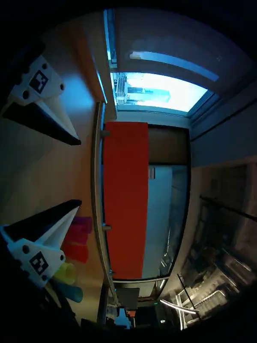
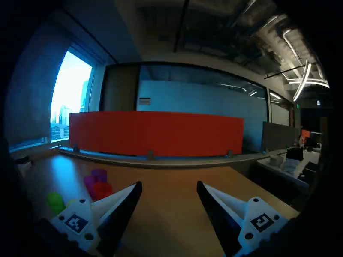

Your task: Pour water

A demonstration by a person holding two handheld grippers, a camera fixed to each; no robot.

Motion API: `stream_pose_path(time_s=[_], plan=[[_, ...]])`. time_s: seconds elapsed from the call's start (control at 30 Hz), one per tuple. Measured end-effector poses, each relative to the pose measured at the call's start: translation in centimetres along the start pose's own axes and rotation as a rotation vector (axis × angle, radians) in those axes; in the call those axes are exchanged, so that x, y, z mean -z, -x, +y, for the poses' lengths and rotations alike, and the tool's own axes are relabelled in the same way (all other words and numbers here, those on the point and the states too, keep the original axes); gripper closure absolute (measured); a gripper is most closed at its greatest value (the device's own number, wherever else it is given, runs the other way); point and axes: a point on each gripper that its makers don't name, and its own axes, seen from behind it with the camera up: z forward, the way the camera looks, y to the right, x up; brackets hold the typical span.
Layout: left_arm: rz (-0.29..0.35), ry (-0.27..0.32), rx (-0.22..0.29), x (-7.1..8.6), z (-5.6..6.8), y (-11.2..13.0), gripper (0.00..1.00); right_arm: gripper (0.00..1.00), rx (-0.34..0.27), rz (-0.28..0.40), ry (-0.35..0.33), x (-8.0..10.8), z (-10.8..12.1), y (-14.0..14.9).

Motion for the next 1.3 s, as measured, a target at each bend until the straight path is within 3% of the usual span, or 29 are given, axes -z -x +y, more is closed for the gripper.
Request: stream_pose_path(time_s=[0.27, 1.3], plan=[[-0.017, -0.016, -0.004, -0.3, -0.8, 1.5, 0.06, 0.01, 0.001, -0.002, 0.004, -0.1, -0.2, 0.2], [-0.044, -0.017, -0.016, -0.7, -0.8, 2.6, 0.06, 0.01, 0.003, 0.004, 0.004, 0.4, 0.0, -0.3]])
